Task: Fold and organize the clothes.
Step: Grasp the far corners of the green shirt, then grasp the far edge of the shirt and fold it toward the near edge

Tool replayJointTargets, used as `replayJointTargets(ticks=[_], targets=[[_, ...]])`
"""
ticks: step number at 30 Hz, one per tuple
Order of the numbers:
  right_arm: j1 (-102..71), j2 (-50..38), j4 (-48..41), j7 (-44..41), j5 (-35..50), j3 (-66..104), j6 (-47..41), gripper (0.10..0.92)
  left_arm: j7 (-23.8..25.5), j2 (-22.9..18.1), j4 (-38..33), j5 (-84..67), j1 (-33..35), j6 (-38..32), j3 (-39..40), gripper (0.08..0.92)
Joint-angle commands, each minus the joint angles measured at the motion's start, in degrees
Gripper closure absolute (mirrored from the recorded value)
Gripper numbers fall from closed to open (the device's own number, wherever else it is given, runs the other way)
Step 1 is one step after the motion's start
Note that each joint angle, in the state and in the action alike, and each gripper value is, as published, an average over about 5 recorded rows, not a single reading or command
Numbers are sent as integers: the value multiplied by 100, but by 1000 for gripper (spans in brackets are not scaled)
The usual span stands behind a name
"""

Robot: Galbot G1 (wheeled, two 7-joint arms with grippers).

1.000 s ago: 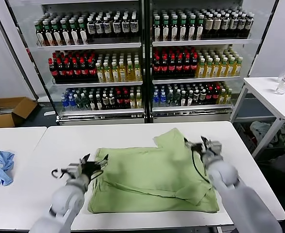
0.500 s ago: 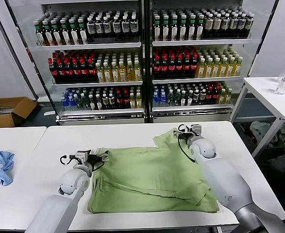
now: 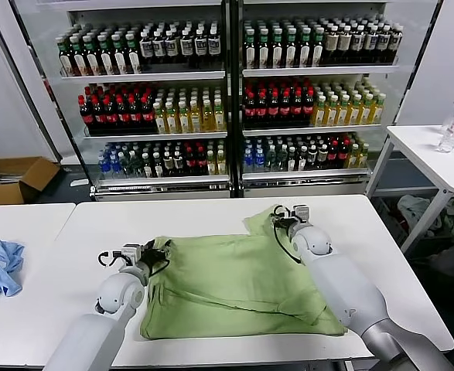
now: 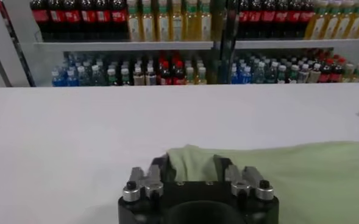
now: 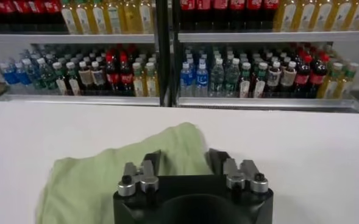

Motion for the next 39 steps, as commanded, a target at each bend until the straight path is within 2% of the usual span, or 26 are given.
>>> replayJointTargets(ticks=[1, 6, 9, 24, 34, 39], targets=[[-30, -11, -58, -56, 21, -92, 230, 699, 257, 17, -13, -457, 103, -173, -73, 718], [-120, -142, 349, 24, -25, -2, 622, 847, 382, 68, -142, -756, 124, -393, -214, 862], [-228, -277, 870, 96, 8, 140, 775, 906, 421, 121, -310, -994, 167, -456, -347, 907], [-1785, -1184, 3676, 398, 388, 1196, 664, 918, 422, 494, -1734, -1610, 1044, -440, -868, 911], [-3944, -1673, 5536, 580, 457, 2413, 491, 918, 340, 563, -2720, -1540, 2102, -199, -1198, 911], [-4986, -1643, 6139, 602, 391, 3039, 387, 918, 349, 587, -2976, -1116, 2658, -98, -1244, 911]])
